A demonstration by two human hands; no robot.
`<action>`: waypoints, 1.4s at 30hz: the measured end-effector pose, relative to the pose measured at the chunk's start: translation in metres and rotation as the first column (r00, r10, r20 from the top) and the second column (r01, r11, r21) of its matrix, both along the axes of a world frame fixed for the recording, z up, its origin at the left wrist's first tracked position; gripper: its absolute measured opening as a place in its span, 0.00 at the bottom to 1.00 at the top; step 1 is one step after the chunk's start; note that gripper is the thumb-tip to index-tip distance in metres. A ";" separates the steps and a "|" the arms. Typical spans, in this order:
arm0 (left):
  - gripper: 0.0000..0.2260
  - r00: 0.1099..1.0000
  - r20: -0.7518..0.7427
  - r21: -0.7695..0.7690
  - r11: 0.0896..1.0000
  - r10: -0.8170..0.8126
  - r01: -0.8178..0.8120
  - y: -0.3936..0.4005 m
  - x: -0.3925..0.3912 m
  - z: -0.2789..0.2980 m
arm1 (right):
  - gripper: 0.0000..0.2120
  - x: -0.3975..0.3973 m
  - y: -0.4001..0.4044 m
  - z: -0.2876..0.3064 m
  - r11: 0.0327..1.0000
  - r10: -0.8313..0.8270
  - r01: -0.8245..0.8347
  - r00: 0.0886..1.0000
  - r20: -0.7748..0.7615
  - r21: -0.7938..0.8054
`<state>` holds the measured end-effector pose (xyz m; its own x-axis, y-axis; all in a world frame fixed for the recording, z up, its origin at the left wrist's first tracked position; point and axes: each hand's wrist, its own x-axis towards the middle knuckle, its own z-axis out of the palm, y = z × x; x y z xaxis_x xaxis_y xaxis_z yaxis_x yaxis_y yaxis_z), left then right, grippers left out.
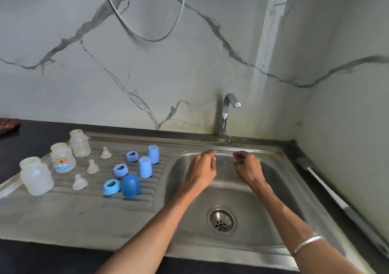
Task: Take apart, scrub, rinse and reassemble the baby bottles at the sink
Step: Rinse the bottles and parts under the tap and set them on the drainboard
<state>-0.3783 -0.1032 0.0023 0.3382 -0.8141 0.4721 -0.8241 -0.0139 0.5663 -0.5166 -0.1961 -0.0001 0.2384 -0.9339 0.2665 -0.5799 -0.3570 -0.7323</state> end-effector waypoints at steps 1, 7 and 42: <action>0.15 1.000 0.004 0.009 1.000 -0.008 0.008 -0.009 -0.003 -0.002 | 0.12 -0.001 -0.009 -0.001 1.000 -0.005 0.005 1.000 -0.010 0.000; 0.16 0.999 0.034 0.008 1.000 -0.013 0.013 -0.050 0.000 -0.005 | 0.13 0.008 -0.069 -0.004 0.996 -0.087 0.088 0.996 0.011 -0.020; 0.15 0.999 -0.020 0.014 0.999 0.031 -0.031 -0.077 0.021 -0.025 | 0.21 0.043 -0.137 0.028 0.994 0.107 -0.105 0.990 -0.087 0.027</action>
